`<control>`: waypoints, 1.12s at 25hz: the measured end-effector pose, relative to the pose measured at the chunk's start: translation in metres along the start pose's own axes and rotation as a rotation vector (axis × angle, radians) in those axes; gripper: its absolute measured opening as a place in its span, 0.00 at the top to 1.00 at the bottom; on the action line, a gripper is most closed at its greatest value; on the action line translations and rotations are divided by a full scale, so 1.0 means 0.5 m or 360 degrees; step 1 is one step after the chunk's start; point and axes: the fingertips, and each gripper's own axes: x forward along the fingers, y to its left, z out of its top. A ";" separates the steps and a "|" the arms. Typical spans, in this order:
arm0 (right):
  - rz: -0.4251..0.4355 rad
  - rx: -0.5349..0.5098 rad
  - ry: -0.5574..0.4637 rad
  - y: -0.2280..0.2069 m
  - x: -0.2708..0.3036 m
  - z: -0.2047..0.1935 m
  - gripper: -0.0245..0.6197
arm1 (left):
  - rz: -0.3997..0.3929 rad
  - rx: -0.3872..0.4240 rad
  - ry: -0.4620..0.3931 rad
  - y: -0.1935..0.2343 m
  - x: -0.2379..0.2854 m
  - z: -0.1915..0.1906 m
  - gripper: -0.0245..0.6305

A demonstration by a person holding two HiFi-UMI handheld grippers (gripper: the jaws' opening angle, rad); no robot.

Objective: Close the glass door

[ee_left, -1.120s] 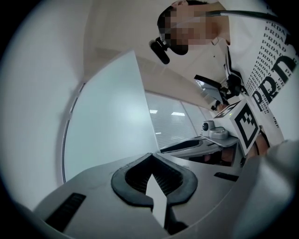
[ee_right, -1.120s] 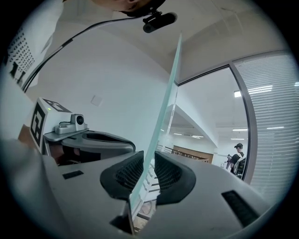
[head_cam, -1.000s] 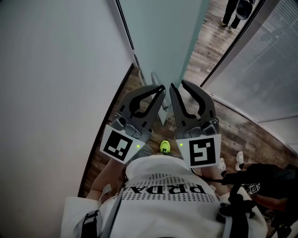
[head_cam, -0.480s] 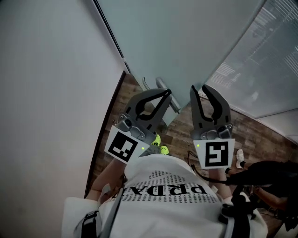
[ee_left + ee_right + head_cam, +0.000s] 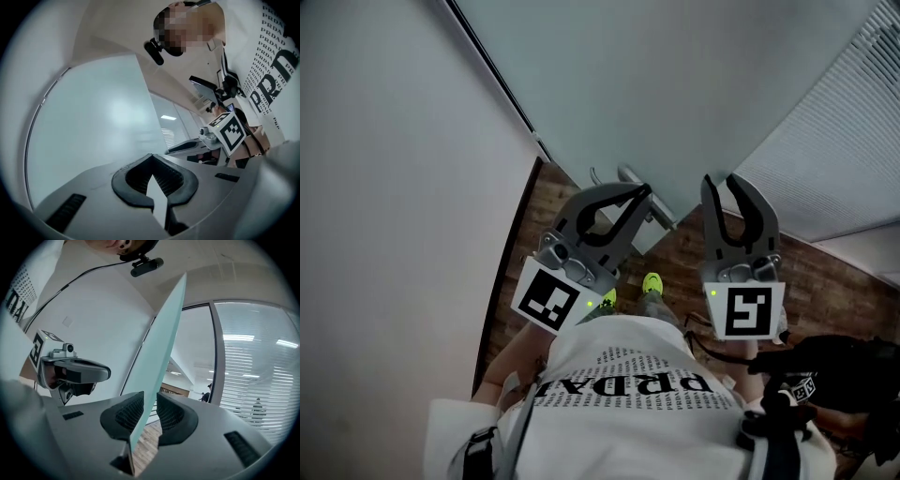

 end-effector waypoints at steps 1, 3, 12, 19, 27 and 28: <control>0.0018 0.0005 -0.0004 0.002 0.002 0.000 0.87 | 0.0018 0.0002 0.0003 0.003 0.003 0.000 0.98; 0.0062 0.0007 -0.0032 0.010 0.006 0.004 0.87 | 0.0060 0.0012 -0.0015 0.006 0.007 0.002 0.97; 0.0170 -0.0086 -0.0135 0.080 -0.010 0.070 0.87 | 0.0140 0.0054 -0.0180 -0.014 -0.026 0.056 0.97; 0.0113 -0.0059 -0.0121 0.053 -0.015 0.088 0.87 | 0.0121 0.0051 -0.0152 -0.010 -0.023 0.071 0.97; -0.0118 -0.0141 -0.0094 0.021 -0.069 0.078 0.88 | 0.0024 0.0060 -0.0178 -0.026 -0.018 0.074 0.98; -0.0153 -0.0152 -0.0112 0.022 -0.076 0.093 0.90 | -0.0001 0.0066 -0.0192 -0.027 -0.018 0.083 0.97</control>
